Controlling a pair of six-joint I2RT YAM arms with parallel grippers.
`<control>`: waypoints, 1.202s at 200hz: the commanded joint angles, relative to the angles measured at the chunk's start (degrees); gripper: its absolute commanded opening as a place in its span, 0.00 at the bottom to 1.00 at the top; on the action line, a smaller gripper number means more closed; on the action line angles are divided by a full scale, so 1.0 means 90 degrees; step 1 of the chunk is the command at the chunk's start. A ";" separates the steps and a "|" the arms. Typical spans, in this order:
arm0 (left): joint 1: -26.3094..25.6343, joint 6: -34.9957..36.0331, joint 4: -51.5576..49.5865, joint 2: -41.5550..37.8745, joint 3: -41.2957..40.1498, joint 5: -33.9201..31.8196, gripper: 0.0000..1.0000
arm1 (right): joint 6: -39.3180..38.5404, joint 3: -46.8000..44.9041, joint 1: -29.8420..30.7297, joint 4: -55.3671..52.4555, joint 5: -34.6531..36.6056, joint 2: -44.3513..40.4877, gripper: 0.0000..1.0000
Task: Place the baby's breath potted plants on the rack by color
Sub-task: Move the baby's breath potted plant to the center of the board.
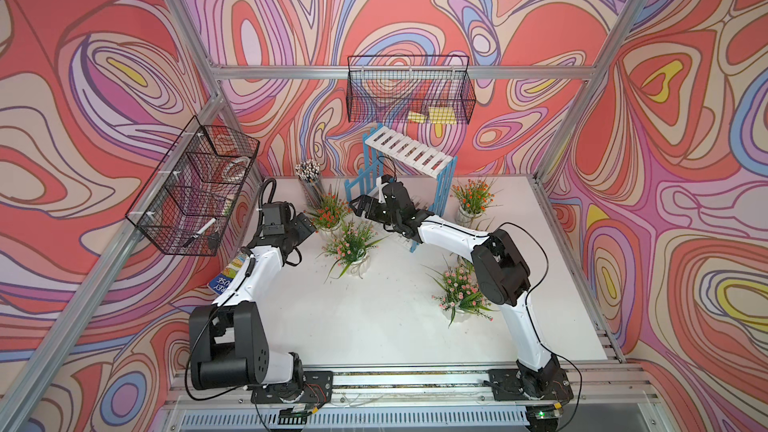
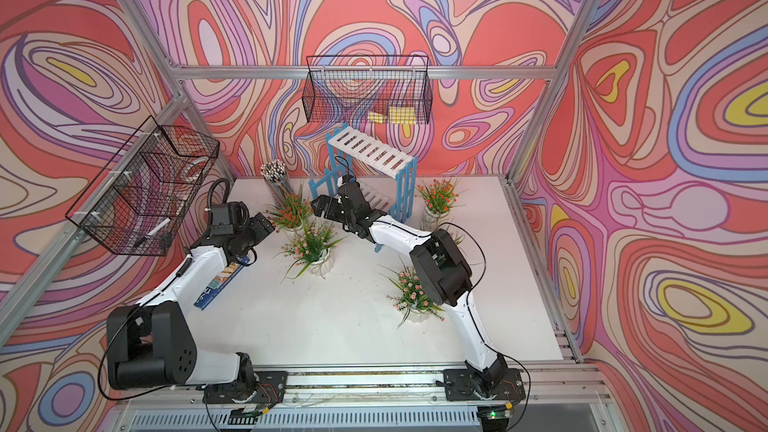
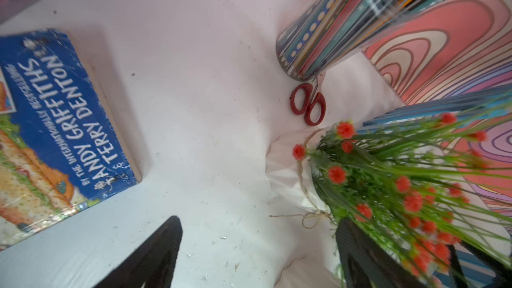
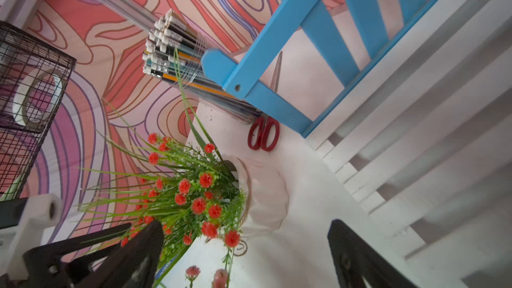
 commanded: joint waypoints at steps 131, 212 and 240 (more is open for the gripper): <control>0.0285 -0.1127 0.4556 0.1585 -0.1096 0.1104 0.87 | 0.0502 0.1013 -0.0005 0.2772 -0.1451 0.2044 0.98; 0.0211 -0.1517 0.6223 0.2206 -0.1064 0.2183 0.83 | 0.0385 0.1417 0.0014 0.2473 -0.1928 0.2341 0.98; 0.0006 -0.1177 0.5581 0.2001 -0.0927 0.2154 0.82 | 0.0217 0.1652 0.0092 0.1897 -0.1986 0.2428 0.98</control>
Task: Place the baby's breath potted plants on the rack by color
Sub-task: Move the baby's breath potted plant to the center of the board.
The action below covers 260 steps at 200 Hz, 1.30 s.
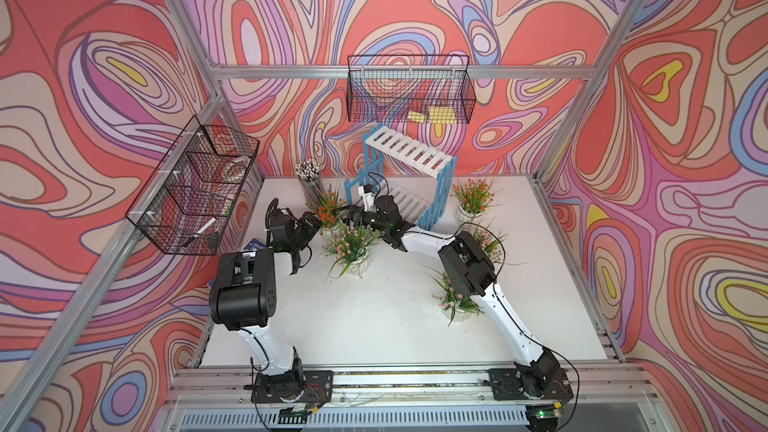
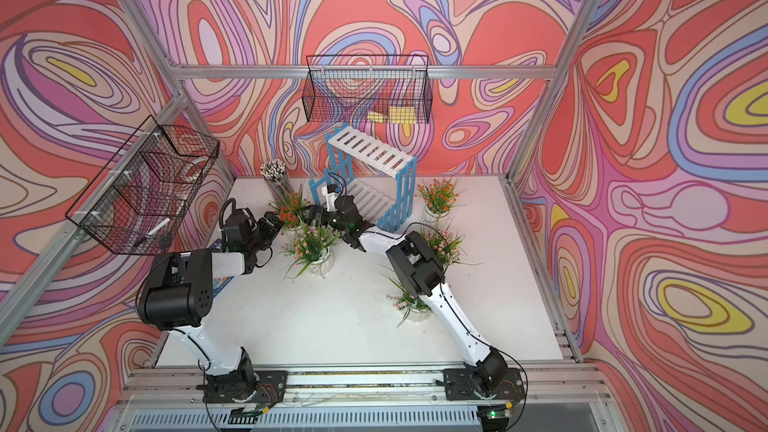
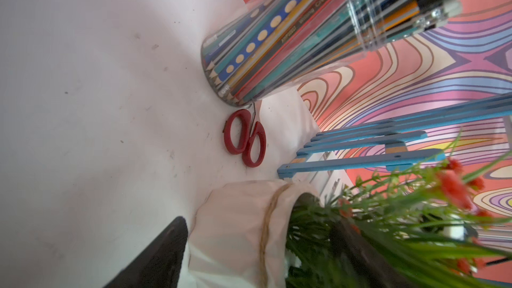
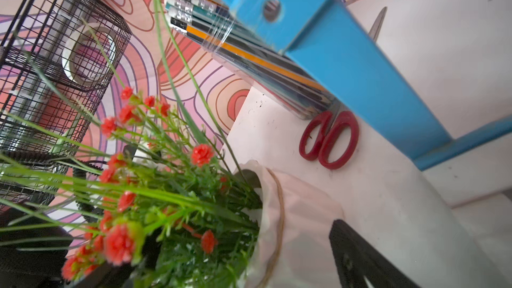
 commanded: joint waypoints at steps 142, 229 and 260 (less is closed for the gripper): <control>-0.0554 0.0128 -0.0827 -0.1609 -0.0706 -0.0685 0.81 | -0.0248 0.0033 0.0384 -0.1176 -0.0700 -0.0007 0.98; -0.0534 0.0099 -0.2519 -0.2671 -0.0902 -0.1293 0.81 | -0.0496 0.0248 0.0464 -0.2081 -0.1337 -0.0020 0.98; -0.0537 0.0112 -0.3223 -0.3260 -0.1072 -0.1641 0.81 | -0.0578 -0.0026 0.0585 -0.2107 -0.1412 -0.0149 0.98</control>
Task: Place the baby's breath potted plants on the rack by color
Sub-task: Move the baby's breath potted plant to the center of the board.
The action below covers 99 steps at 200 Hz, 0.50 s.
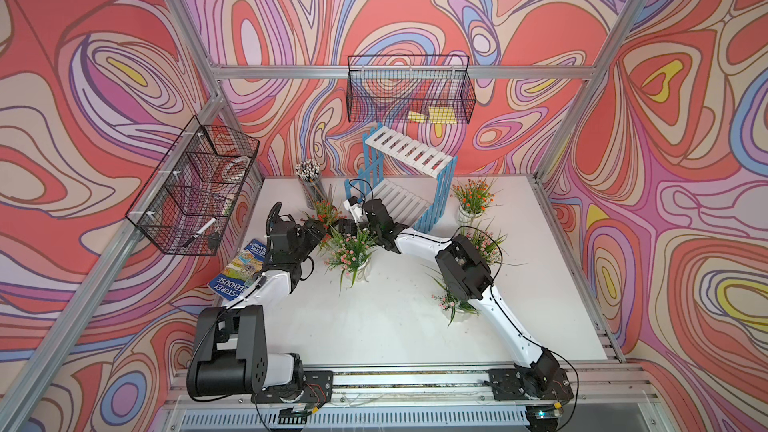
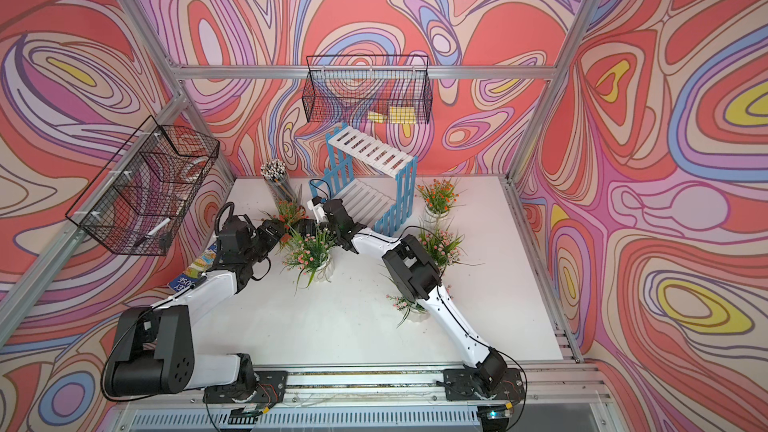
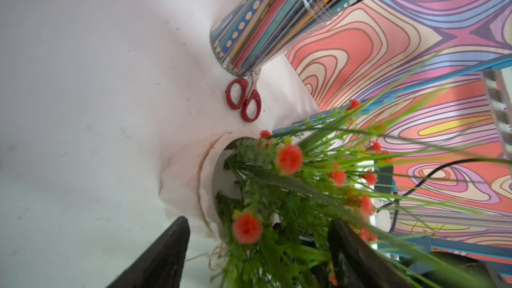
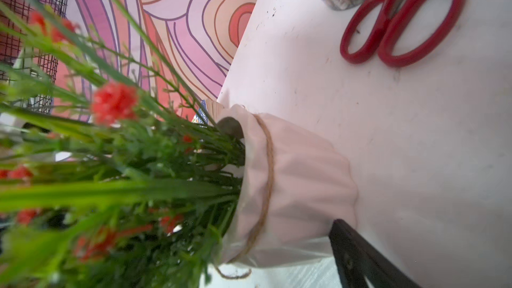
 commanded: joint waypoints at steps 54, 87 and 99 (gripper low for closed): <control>0.0038 -0.0055 -0.2326 -0.1600 -0.0345 -0.0997 0.82 | -0.0407 -0.0798 0.0587 -0.0488 -0.0314 -0.0429 0.98; 0.0125 -0.0143 -0.2867 -0.2113 -0.0474 -0.1133 0.83 | -0.0559 -0.0952 0.0663 -0.0607 -0.0275 -0.0539 0.98; 0.0158 -0.0153 -0.3077 -0.2222 -0.0447 -0.1190 0.83 | -0.0798 -0.0979 0.0658 -0.0843 -0.0178 -0.0674 0.98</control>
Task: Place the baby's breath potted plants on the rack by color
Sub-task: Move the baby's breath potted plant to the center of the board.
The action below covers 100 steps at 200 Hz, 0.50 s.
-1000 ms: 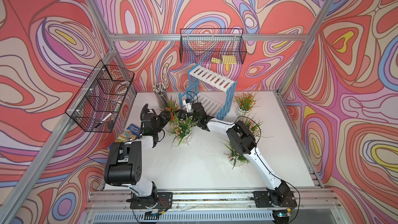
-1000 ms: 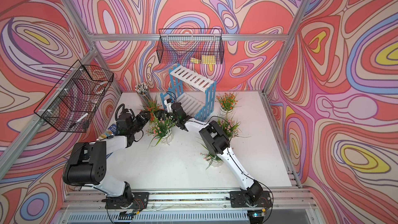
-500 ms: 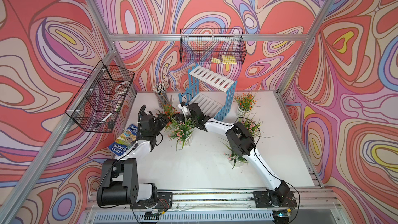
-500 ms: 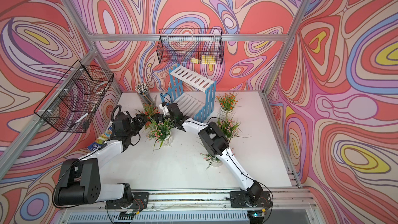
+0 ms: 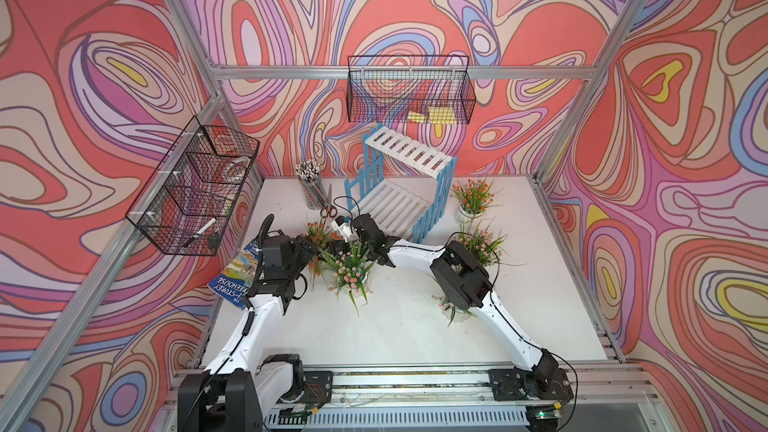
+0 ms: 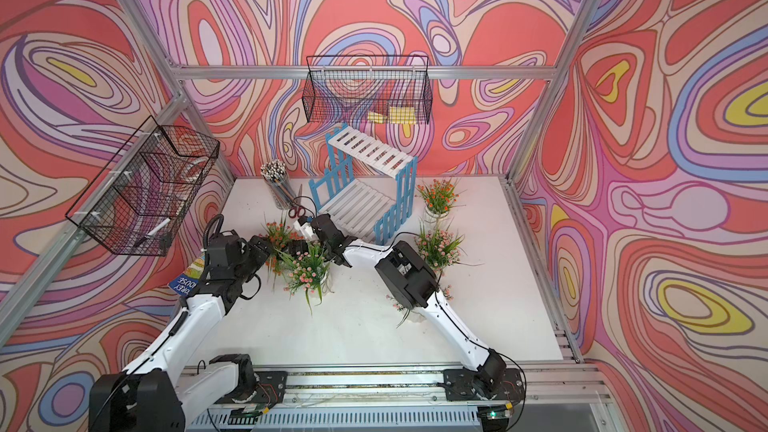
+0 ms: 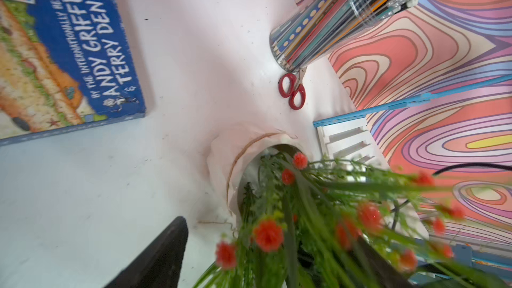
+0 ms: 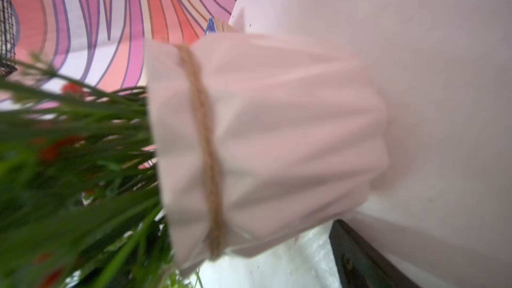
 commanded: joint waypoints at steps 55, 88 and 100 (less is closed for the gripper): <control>0.0240 0.0198 -0.1295 -0.0113 0.0448 -0.0255 0.84 | -0.1292 -0.0207 -0.0274 -0.1444 0.0909 -0.1133 0.98; 0.0289 0.0548 -0.1579 0.0180 0.0995 -0.0175 0.85 | -0.1460 -0.0133 -0.0632 -0.1753 0.1301 -0.1552 0.98; 0.0296 0.0703 -0.1691 0.0293 0.1248 -0.0133 0.85 | -0.1642 -0.0161 -0.0682 -0.1978 0.1603 -0.1791 0.98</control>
